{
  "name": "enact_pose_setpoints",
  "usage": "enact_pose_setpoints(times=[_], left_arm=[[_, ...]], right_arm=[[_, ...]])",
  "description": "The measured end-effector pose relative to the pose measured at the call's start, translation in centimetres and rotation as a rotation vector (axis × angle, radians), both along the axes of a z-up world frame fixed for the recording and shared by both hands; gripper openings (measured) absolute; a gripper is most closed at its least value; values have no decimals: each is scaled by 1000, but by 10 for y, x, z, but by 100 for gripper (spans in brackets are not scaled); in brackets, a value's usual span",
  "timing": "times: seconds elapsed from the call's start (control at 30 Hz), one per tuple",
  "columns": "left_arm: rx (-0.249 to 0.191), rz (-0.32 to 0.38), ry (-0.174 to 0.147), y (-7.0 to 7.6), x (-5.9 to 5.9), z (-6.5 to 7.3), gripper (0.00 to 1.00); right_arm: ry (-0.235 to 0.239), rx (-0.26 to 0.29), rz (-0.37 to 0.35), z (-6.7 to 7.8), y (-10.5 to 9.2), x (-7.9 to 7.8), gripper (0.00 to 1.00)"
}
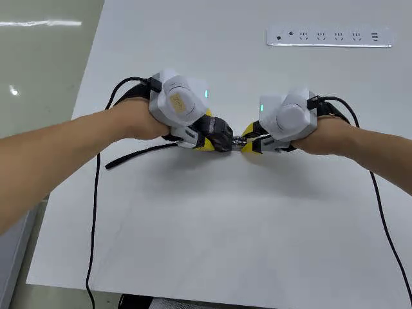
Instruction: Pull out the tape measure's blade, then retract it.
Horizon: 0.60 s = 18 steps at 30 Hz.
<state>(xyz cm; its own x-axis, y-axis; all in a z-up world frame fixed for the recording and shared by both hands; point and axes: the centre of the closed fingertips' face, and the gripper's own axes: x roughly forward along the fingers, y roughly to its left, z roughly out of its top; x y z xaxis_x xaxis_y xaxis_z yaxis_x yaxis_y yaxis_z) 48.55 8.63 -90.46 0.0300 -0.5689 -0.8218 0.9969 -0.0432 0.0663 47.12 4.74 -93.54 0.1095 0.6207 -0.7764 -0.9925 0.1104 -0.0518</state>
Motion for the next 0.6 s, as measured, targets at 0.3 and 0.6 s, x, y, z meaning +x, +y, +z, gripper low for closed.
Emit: enact_pose_setpoints(times=[0.3,0.6], left_arm=[[4,2,1,0,0,0,33],[9,1,3,0,-1,0,33]], right_arm=[[4,-11,-8,1,-16,-1,13],[5,-19,-11,2,-24,-2,13]])
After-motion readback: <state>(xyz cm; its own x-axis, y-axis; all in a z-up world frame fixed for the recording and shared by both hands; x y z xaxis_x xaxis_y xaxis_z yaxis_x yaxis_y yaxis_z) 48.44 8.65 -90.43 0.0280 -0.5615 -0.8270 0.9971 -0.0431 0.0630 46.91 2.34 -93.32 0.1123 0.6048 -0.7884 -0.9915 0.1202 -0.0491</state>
